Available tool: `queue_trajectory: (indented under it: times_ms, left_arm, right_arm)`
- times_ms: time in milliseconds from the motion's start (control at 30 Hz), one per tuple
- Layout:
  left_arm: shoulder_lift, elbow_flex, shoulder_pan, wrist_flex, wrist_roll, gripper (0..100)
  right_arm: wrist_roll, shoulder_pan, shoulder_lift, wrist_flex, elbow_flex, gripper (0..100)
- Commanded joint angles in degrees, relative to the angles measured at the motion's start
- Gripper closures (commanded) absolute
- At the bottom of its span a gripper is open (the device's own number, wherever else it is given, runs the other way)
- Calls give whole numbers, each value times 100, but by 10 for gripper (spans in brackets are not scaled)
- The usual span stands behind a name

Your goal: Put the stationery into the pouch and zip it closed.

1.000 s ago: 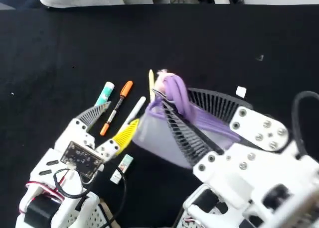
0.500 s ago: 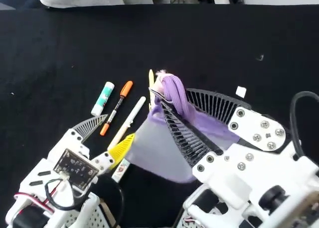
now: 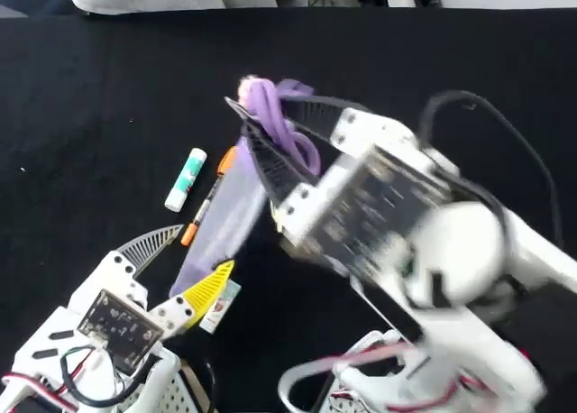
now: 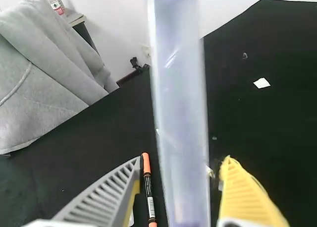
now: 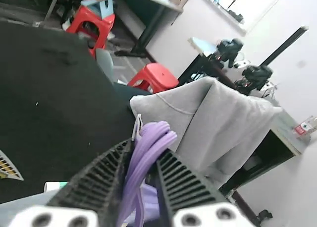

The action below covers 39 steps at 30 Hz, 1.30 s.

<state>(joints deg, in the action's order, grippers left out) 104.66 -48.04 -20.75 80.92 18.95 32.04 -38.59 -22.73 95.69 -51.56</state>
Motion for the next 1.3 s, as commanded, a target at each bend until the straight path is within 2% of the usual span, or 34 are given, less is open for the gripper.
queue_trajectory:
  times_ms: [0, 167, 433, 600, 900, 1067, 1133, 1267]
  left_arm:
    - [-26, 338, -66, 105, 0, 743]
    - [-26, 198, -66, 0, 0, 743]
    - [-26, -857, -57, -844, -26, 743]
    - [-26, -673, -66, -844, -668, 741]
    - [-35, -145, -84, -862, -1169, 740]
    - [-44, -338, -787, -888, -1204, 739]
    - [-53, -497, -945, -1116, -1204, 739]
    - [-62, -1051, -716, -1767, -1213, 739]
  right_arm:
    - [18, 88, 66, -185, -13, 986]
    - [9, 79, 48, -141, -31, 986]
    - [-88, 79, -40, -97, -22, 986]
    - [-97, 114, -48, -79, 13, 986]
    - [-114, 114, -48, -105, 13, 987]
    - [-114, 88, -66, -62, -4, 987]
    - [-114, 88, -66, -53, 13, 987]
    - [-114, 88, -66, -53, 13, 987]
